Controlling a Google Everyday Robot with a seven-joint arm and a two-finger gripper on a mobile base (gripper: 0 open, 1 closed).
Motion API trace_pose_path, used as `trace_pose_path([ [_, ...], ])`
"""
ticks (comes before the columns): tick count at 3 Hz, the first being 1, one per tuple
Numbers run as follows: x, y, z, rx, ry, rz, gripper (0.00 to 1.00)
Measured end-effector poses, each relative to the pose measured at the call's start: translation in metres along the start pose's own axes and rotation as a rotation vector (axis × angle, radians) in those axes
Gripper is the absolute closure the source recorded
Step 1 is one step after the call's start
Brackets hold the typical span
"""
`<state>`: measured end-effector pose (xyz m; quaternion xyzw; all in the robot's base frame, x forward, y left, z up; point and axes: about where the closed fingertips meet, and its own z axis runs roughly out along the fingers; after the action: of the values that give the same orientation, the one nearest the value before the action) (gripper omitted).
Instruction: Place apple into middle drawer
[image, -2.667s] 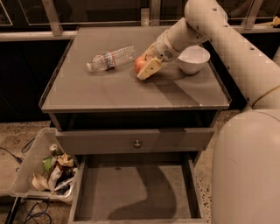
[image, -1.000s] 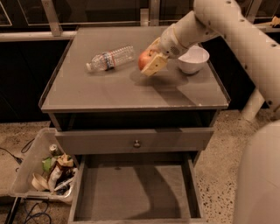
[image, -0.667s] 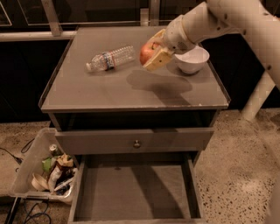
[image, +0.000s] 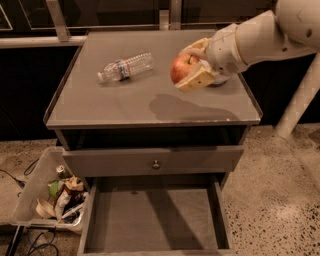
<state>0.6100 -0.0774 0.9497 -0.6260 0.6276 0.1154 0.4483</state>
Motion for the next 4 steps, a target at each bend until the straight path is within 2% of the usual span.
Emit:
trace_pose_path([
  [2,0.030,0.076,-0.043,0.073,0.008,0.037,1.00],
  [3,0.063,0.126,-0.050,0.083,0.039,0.093,1.00],
  [4,0.063,0.127,-0.048,0.080,0.040,0.094,1.00],
])
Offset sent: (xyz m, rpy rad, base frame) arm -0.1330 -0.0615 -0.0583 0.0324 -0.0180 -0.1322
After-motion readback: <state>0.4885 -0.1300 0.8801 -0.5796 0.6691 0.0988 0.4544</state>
